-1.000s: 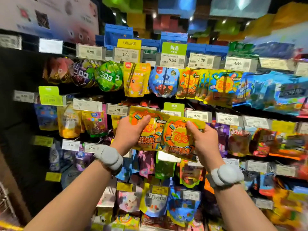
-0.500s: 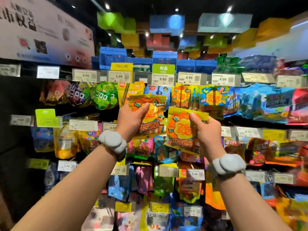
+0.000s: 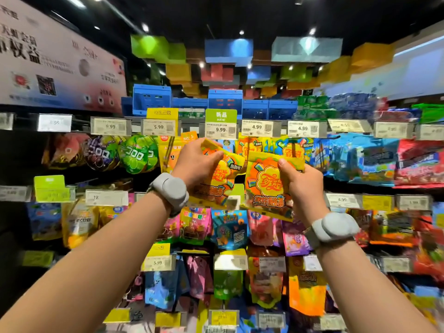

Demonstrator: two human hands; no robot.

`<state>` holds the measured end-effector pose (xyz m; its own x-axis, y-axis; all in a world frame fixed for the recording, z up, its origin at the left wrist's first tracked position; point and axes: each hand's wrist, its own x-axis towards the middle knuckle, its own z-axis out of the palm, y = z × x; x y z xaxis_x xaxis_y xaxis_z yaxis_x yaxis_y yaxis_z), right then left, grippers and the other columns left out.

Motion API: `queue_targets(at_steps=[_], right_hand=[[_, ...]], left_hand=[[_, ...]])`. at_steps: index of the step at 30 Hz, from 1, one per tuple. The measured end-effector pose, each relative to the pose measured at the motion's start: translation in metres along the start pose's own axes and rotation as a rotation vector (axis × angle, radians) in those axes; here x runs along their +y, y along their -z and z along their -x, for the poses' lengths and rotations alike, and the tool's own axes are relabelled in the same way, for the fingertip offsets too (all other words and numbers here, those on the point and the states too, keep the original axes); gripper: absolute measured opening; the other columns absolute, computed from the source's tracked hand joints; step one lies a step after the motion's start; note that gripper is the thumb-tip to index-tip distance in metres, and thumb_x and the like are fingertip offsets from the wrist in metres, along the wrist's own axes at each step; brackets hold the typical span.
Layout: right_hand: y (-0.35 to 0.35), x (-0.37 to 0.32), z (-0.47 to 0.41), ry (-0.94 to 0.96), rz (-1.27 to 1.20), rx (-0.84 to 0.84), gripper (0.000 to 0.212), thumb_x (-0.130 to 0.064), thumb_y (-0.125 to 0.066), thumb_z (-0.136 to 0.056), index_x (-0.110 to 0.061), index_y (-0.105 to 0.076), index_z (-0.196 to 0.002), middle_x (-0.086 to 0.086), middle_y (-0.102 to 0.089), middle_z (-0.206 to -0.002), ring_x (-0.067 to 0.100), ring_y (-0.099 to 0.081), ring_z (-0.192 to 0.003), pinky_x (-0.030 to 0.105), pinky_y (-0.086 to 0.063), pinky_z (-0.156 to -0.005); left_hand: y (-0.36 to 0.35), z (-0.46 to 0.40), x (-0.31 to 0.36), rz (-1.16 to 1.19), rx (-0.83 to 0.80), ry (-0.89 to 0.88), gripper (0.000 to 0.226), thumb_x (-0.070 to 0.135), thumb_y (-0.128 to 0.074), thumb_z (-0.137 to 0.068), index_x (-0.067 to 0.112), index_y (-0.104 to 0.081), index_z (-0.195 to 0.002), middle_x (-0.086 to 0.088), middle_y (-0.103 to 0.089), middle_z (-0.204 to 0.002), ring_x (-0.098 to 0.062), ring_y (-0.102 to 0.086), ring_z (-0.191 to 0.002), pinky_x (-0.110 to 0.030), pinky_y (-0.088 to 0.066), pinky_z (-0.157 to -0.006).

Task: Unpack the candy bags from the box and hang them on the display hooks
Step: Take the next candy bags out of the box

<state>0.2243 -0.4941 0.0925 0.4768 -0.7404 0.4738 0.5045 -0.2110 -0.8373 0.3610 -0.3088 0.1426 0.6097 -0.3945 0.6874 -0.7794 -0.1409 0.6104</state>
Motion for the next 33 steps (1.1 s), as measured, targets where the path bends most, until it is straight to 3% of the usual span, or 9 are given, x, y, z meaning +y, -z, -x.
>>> queue_targets(at_steps=[3, 5, 9, 16, 18, 21, 25, 28, 33], right_hand=[[0.006, -0.002, -0.006, -0.004, 0.013, -0.004, 0.022, -0.025, -0.075, -0.086, -0.007, -0.067, -0.076, 0.008, -0.064, -0.072, 0.021, -0.058, -0.070, 0.060, -0.053, -0.068], [0.010, -0.003, -0.009, 0.002, 0.042, -0.018, 0.032, -0.030, -0.077, -0.083, -0.005, -0.062, -0.071, -0.001, -0.061, -0.061, 0.017, -0.055, -0.061, 0.050, -0.051, -0.062], [0.014, -0.006, -0.012, -0.031, 0.039, -0.049, 0.084, -0.054, -0.079, -0.059, 0.018, -0.058, -0.097, 0.019, -0.068, -0.082, 0.028, -0.064, -0.076, 0.067, -0.054, -0.075], [0.021, -0.006, -0.022, -0.039, 0.076, -0.052, 0.099, -0.062, -0.081, -0.053, 0.015, -0.055, -0.110, 0.032, -0.066, -0.105, 0.051, -0.065, -0.098, 0.069, -0.053, -0.075], [0.023, -0.008, -0.022, -0.038, 0.060, -0.056, 0.090, -0.057, -0.080, -0.057, 0.012, -0.059, -0.110, 0.027, -0.071, -0.102, 0.047, -0.068, -0.097, 0.066, -0.055, -0.075], [0.021, -0.018, -0.021, -0.049, 0.059, -0.040, 0.058, -0.039, -0.079, -0.077, 0.011, -0.064, -0.103, 0.025, -0.073, -0.098, 0.038, -0.072, -0.089, 0.064, -0.056, -0.075], [0.022, -0.021, -0.028, -0.060, -0.003, -0.040, 0.020, -0.019, -0.068, -0.093, 0.001, -0.070, -0.095, 0.015, -0.074, -0.087, 0.027, -0.070, -0.073, 0.045, -0.062, -0.068], [0.023, -0.024, -0.032, -0.049, -0.040, -0.049, 0.013, -0.016, -0.066, -0.094, -0.004, -0.070, -0.094, 0.015, -0.073, -0.089, 0.025, -0.070, -0.071, 0.043, -0.062, -0.068], [0.025, -0.024, -0.038, -0.028, 0.053, -0.091, 0.024, -0.021, -0.070, -0.091, 0.002, -0.070, -0.096, 0.021, -0.075, -0.093, 0.035, -0.073, -0.083, 0.059, -0.059, -0.074]], left_hand=[[0.000, -0.009, 0.008, -0.128, -0.027, -0.058, 0.019, 0.030, -0.072, -0.086, 0.021, -0.070, -0.102, 0.006, -0.067, -0.096, -0.009, -0.058, -0.087, -0.008, -0.036, -0.060], [0.000, -0.014, 0.011, -0.184, -0.050, -0.088, 0.023, 0.035, -0.071, -0.087, 0.024, -0.068, -0.107, 0.006, -0.068, -0.098, -0.012, -0.060, -0.091, -0.017, -0.043, -0.068], [0.000, -0.026, 0.019, -0.257, -0.061, -0.128, 0.032, 0.040, -0.072, -0.085, 0.027, -0.066, -0.113, 0.003, -0.072, -0.101, -0.017, -0.064, -0.094, -0.030, -0.053, -0.079], [-0.006, -0.038, 0.034, -0.419, -0.062, -0.234, 0.044, 0.051, -0.062, -0.088, 0.029, -0.058, -0.126, 0.001, -0.068, -0.099, -0.020, -0.060, -0.091, -0.034, -0.051, -0.083], [-0.009, -0.040, 0.036, -0.439, -0.062, -0.247, 0.050, 0.055, -0.060, -0.089, 0.032, -0.053, -0.132, 0.004, -0.066, -0.095, -0.020, -0.060, -0.091, -0.036, -0.052, -0.085], [-0.014, -0.046, 0.038, -0.458, -0.078, -0.248, 0.058, 0.061, -0.057, -0.088, 0.037, -0.047, -0.139, 0.003, -0.068, -0.100, -0.023, -0.063, -0.097, -0.043, -0.054, -0.087], [-0.018, -0.056, 0.040, -0.495, -0.094, -0.245, 0.064, 0.064, -0.056, -0.086, 0.042, -0.040, -0.144, 0.002, -0.067, -0.118, -0.025, -0.060, -0.110, -0.043, -0.052, -0.092], [-0.021, -0.061, 0.043, -0.537, -0.114, -0.266, 0.065, 0.065, -0.057, -0.084, 0.045, -0.038, -0.144, 0.004, -0.059, -0.136, -0.024, -0.055, -0.123, -0.045, -0.051, -0.096], [-0.027, -0.065, 0.045, -0.701, -0.155, -0.326, 0.063, 0.065, -0.058, -0.084, 0.046, -0.041, -0.142, 0.004, -0.069, -0.119, -0.023, -0.060, -0.114, -0.039, -0.055, -0.083]])
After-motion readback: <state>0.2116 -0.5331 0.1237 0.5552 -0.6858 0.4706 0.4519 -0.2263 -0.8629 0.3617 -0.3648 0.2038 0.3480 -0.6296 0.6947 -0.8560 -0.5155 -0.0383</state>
